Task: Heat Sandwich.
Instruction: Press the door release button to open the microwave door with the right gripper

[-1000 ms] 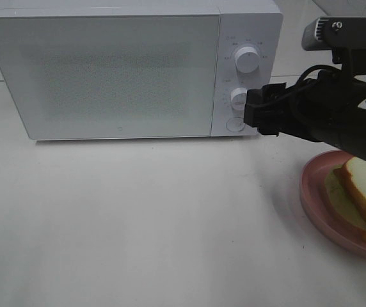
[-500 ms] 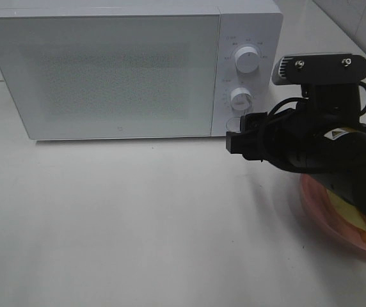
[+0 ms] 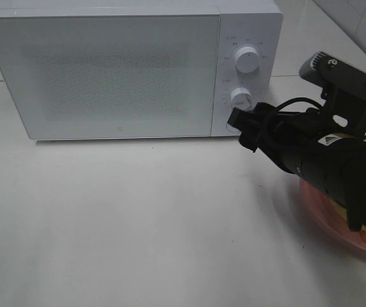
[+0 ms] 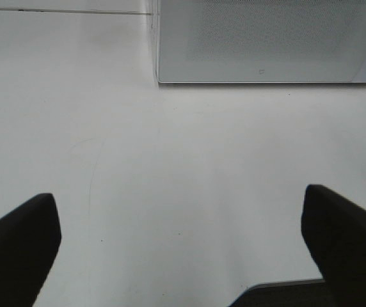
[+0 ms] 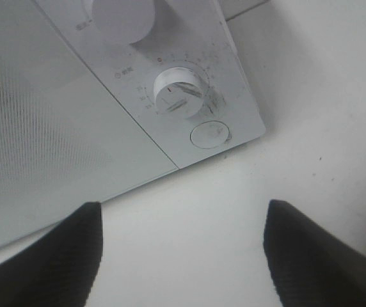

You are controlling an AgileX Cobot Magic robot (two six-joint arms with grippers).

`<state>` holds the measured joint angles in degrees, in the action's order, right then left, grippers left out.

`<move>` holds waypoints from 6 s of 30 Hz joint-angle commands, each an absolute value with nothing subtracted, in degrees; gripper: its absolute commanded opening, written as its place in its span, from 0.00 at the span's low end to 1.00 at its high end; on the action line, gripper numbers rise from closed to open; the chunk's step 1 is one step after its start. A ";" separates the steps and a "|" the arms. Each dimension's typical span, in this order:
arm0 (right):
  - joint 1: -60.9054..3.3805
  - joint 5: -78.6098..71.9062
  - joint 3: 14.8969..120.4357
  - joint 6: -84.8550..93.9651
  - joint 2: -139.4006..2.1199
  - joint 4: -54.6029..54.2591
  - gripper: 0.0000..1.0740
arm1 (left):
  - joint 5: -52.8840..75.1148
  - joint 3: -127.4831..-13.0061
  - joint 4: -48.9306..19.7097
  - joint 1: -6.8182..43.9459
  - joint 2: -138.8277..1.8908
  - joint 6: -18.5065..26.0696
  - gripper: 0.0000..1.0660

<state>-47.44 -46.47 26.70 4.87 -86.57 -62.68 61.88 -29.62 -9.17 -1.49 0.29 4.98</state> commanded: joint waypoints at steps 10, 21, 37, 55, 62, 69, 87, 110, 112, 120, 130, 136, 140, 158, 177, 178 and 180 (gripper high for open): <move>-47.50 -46.35 26.87 -33.40 -86.46 -62.40 0.51 | 61.25 -29.45 -9.85 -1.26 1.66 4.87 0.91; -47.50 -46.35 26.87 -51.57 -86.63 -62.40 0.24 | 61.25 -29.45 -9.85 -1.26 1.66 4.87 0.91; -47.38 -45.38 27.79 -57.35 -93.11 -60.16 0.00 | 61.25 -29.45 -9.85 -1.26 1.66 4.87 0.91; -38.22 -43.32 37.13 -65.15 -105.37 -45.72 0.00 | 61.25 -29.45 -9.85 -1.26 1.66 4.87 0.91; -34.43 -43.32 42.57 -66.86 -110.64 -41.65 0.00 | 61.25 -29.45 -9.85 -1.26 1.66 4.87 0.91; -32.54 -43.20 46.35 -68.47 -114.65 -39.65 0.00 | 61.25 -29.45 -9.85 -1.26 1.66 4.87 0.91; -30.02 -43.43 52.20 -70.19 -121.98 -39.48 0.00 | 61.25 -29.45 -9.85 -1.26 1.60 4.87 0.91; -29.34 -51.51 55.52 -73.63 -121.98 -35.18 0.00 | 61.25 -29.45 -9.85 -1.26 1.60 4.87 0.91; -29.34 -53.34 55.52 -73.63 -121.98 -35.18 0.00 | 61.25 -29.45 -9.85 -1.26 1.60 4.87 0.91; -28.71 -58.27 55.52 -73.63 -121.98 -35.47 0.01 | 61.25 -29.45 -9.85 -1.26 1.60 4.87 0.91; -27.44 -64.00 60.05 -75.23 -125.02 -35.12 0.01 | 61.25 -29.45 -9.85 -1.26 1.60 4.87 0.91; -27.33 -63.83 61.88 -73.05 -125.76 -35.70 0.01 | 61.25 -29.45 -9.85 -1.26 1.60 4.87 0.91; -27.33 -59.82 61.88 -72.31 -125.76 -35.70 0.01 | 61.25 -29.45 -9.85 -1.26 1.60 4.87 0.91; -27.50 -46.98 57.98 -72.48 -121.35 -35.47 0.01 | 61.25 -29.45 -9.85 -1.26 1.43 4.87 0.91; -28.25 -34.66 48.30 -70.70 -114.08 -35.07 0.01 | 61.25 -29.45 -9.85 -1.26 1.32 4.87 0.91; -28.25 -34.66 48.30 -70.70 -114.08 -35.07 0.01 | 61.25 -29.45 -9.85 -1.26 1.32 4.87 0.91; -28.25 -32.43 46.47 -69.90 -112.01 -34.89 0.02 | 61.25 -29.45 -9.85 -1.26 1.32 4.87 0.91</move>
<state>-28.30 -33.80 47.21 -71.45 -113.79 -35.64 61.88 -29.62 -9.17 -1.49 0.29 4.98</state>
